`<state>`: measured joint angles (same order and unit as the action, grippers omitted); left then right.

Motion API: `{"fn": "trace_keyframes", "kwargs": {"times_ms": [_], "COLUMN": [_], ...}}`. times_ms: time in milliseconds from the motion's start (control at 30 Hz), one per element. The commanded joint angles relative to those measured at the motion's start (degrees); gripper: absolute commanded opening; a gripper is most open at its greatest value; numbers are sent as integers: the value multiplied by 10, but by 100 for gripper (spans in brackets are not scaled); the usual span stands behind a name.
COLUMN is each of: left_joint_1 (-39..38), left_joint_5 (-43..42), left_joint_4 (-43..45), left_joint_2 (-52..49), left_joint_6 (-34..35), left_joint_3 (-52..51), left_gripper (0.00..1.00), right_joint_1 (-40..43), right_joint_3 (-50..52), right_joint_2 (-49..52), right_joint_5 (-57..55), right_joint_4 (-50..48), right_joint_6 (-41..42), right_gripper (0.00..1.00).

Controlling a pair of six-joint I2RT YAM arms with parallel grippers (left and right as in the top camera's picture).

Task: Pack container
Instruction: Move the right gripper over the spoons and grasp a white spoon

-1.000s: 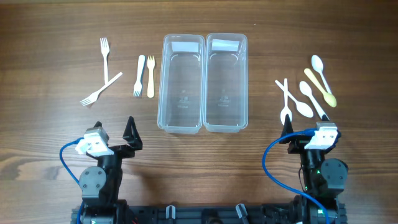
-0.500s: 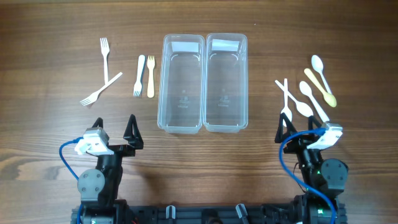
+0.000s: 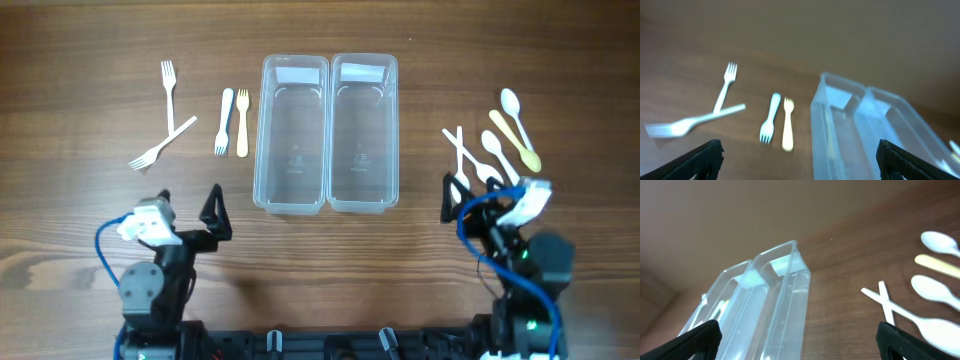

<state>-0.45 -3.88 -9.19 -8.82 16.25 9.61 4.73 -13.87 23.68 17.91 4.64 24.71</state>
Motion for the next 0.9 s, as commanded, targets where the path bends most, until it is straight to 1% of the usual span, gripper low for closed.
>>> {"fn": "trace_keyframes", "kwargs": {"times_ms": [0, 33, 67, 167, 233, 367, 433, 500, 600, 733, 833, 867], "left_joint_1": [3, 3, 3, 3, 3, 4, 3, 4, 4, 4, 3, 3], "left_joint_5": [36, 36, 39, 47, 57, 83, 83, 85, 85, 86, 96, 96], "left_joint_4": [-18, -28, -52, -99, -129, -169, -185, -201, -215, -215, -215, -215], "left_joint_2": [-84, -111, -158, -245, -304, -412, -464, -507, -557, -587, -600, -604], "left_joint_6": [-18, -35, -50, -70, -71, -72, -91, -101, -101, -101, -101, -101], "left_joint_3": [89, 109, 146, 215, 265, 357, 401, 437, 471, 474, 474, 474], "left_gripper": [100, 100, 100, 100, 100, 100, 100, 100, 100, 100, 100, 100], "right_joint_1": [-2, -2, -2, -2, -1, 10, 16, 21, 28, 30, 30, 30], "right_joint_3": [-124, -157, -218, -333, -409, -529, -573, -595, -597, -597, -596, -596], "right_joint_2": [142, 180, 245, 356, 426, 534, 573, 598, 610, 623, 645, 655], "right_joint_5": [-12, -12, -12, -16, -23, -26, -27, -27, -27, -69, -79, -84], "right_joint_4": [37, 53, 87, 162, 214, 298, 329, 348, 363, 397, 405, 409], "right_joint_6": [-58, -64, -76, -111, -134, -159, -180, -211, -265, -344, -357, -372], "right_gripper": [100, 100, 100, 100, 100, 100, 100, 100, 100, 100, 100, 100]}}
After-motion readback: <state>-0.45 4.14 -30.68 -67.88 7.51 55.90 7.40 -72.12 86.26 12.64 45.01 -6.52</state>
